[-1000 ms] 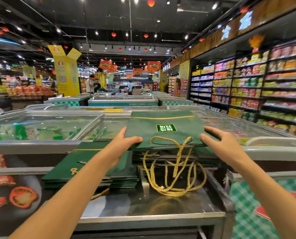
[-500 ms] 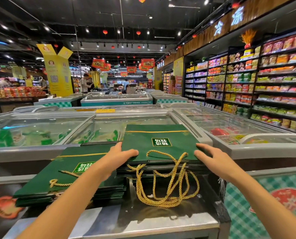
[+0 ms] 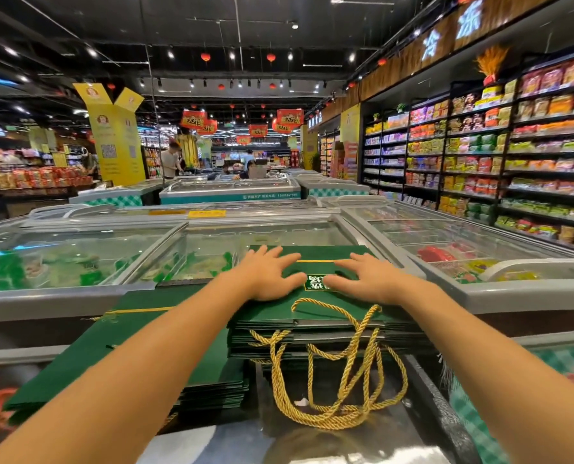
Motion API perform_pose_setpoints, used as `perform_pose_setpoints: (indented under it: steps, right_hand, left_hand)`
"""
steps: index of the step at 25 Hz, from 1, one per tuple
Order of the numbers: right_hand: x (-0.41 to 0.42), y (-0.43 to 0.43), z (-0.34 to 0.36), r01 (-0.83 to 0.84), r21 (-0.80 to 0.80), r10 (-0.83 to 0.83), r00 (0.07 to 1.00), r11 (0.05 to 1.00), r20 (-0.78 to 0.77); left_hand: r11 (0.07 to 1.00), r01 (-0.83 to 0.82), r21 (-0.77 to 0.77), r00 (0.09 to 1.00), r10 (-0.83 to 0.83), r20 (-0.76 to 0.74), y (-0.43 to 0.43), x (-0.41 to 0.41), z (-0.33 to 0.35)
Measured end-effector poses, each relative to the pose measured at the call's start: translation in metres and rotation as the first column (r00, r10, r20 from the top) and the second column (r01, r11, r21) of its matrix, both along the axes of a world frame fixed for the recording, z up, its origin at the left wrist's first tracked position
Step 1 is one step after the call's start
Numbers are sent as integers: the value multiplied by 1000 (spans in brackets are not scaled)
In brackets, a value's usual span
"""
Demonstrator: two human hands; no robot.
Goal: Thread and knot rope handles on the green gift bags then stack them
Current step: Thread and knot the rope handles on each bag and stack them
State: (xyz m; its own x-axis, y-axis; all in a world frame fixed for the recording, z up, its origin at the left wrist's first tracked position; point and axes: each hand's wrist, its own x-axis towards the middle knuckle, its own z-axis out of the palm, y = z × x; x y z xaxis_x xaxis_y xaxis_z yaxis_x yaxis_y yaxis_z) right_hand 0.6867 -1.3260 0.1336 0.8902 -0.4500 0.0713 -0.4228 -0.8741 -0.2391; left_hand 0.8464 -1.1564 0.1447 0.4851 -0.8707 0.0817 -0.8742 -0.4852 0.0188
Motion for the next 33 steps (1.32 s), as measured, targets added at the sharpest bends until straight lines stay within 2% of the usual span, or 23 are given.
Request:
perform_pose_setpoints:
  steps: [3,10,16,19,21,23,27,30,33]
  right_hand:
    - [13,-7,-23,44,4,-43,994,999,-104]
    - [15,-6,-62,61,-51,-64,996,997,-60]
    - [11,-3,-55,54,-41,-56,997,998,-59]
    - [8,5,-29,36,-25,-37,998,999,-49]
    - [2,22,-4,-12,-32,13,1000,999,8]
    - [0,49,14,-78,-58,86,985,995,149]
    - [7,133,27,-288,-56,286,875,956,391]
    - [17,191,19,-434,-85,428,804,897,413]
    - [33,229,-5,-516,-133,528,778,846,342]
  left_hand:
    - [998,-16,62,999,19,-40,-9,9,-29]
    - [999,-42,10,999,42,26,-5,6,-68]
    - [999,-36,-2,999,36,13,-4,4,-64]
    - [997,5,-74,999,-8,-34,4,3,-47]
    - [986,39,-161,998,-46,-37,24,2,-27]
    - [966,51,-252,998,-56,-13,54,1,-10]
    - [915,-29,-402,999,16,-34,141,-1,-7]
    - [883,-142,-446,990,123,-72,207,8,-30]
    - [871,-235,-431,972,206,-113,269,17,-58]
